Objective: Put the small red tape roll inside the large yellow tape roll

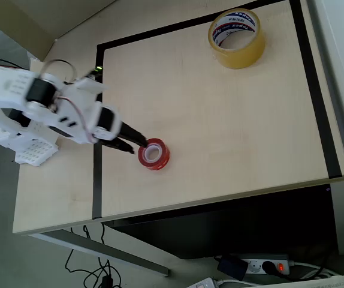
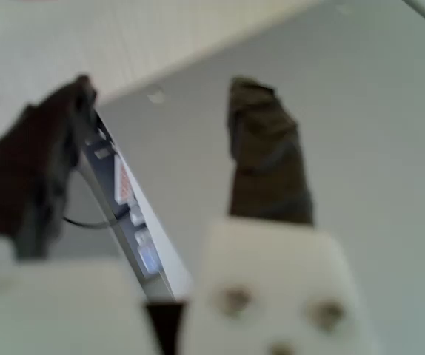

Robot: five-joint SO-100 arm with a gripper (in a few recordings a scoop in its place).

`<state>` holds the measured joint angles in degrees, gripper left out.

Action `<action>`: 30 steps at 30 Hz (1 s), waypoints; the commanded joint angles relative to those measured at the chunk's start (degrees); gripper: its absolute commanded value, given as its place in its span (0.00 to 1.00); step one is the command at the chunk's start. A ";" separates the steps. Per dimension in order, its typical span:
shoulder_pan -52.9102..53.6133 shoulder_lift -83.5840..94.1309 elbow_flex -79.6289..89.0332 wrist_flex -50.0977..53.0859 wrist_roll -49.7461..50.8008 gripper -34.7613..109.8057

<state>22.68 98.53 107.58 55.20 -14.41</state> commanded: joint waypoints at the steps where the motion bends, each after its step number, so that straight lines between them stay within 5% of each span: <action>1: -1.85 -4.04 -6.86 -2.20 -1.05 0.37; 30: -6.33 -12.83 -9.93 1.93 -0.09 0.37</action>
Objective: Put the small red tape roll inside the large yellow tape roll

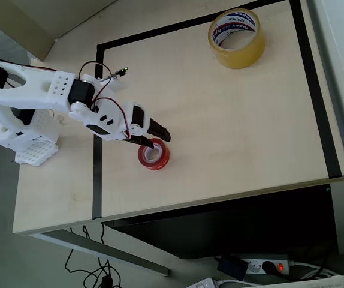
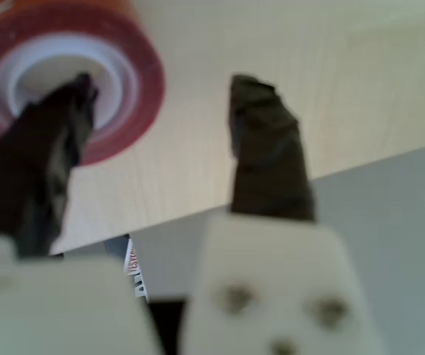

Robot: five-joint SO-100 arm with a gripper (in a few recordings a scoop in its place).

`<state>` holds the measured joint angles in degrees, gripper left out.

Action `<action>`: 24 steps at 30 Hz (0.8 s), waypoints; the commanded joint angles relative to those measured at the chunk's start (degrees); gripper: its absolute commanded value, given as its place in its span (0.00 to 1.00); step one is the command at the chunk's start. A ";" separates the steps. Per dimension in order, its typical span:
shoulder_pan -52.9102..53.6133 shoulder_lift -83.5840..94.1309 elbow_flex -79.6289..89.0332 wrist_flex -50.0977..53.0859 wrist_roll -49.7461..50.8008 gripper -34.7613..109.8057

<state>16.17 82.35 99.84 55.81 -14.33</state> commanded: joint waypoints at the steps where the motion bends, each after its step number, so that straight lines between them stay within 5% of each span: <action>1: 0.18 3.34 -1.85 1.32 -0.18 0.37; 24: 2.99 -5.27 -0.62 -2.99 -0.09 0.30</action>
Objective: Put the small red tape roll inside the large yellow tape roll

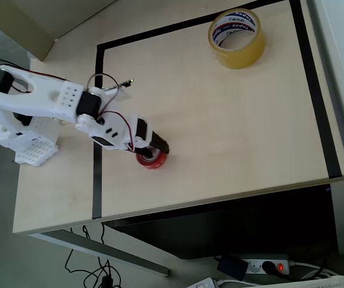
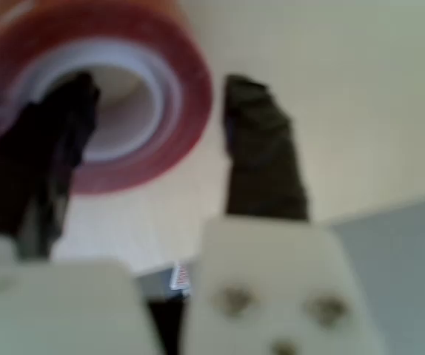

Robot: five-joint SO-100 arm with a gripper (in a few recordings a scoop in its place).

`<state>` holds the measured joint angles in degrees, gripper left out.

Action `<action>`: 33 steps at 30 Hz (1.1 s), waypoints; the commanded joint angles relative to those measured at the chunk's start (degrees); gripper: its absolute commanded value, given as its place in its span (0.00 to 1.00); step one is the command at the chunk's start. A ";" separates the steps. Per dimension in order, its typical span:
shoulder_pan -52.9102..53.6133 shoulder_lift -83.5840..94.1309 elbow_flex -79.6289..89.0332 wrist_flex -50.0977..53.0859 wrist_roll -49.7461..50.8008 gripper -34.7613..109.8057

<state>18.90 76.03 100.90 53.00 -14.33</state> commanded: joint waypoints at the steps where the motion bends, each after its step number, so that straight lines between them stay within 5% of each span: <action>1: 0.26 0.97 -1.67 -0.35 -0.09 0.29; 19: -1.23 4.04 -6.06 -1.23 -0.53 0.24; 33: -8.88 5.27 -27.95 0.88 -0.09 0.24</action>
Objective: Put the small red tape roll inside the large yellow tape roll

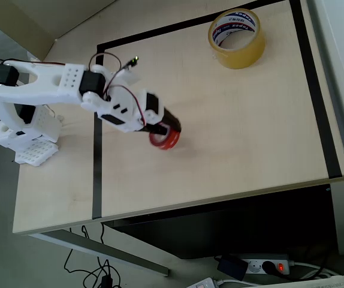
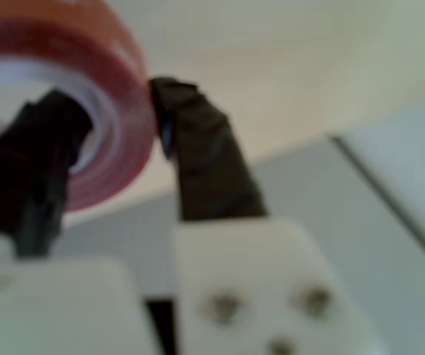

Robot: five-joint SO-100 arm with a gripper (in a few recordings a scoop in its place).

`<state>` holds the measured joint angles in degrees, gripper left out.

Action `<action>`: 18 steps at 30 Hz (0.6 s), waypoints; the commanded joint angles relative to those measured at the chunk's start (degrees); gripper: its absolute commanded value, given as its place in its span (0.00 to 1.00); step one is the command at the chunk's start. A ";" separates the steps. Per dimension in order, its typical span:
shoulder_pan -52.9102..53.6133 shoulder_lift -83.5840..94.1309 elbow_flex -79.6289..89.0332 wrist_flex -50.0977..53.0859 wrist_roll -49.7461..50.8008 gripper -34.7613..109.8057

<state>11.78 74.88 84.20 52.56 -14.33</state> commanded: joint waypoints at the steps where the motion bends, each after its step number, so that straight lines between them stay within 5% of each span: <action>1: -2.55 5.89 -13.54 1.58 -0.09 0.24; 18: -11.25 -17.93 -60.12 3.43 0.44 0.24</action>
<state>0.62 58.89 44.03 54.49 -14.41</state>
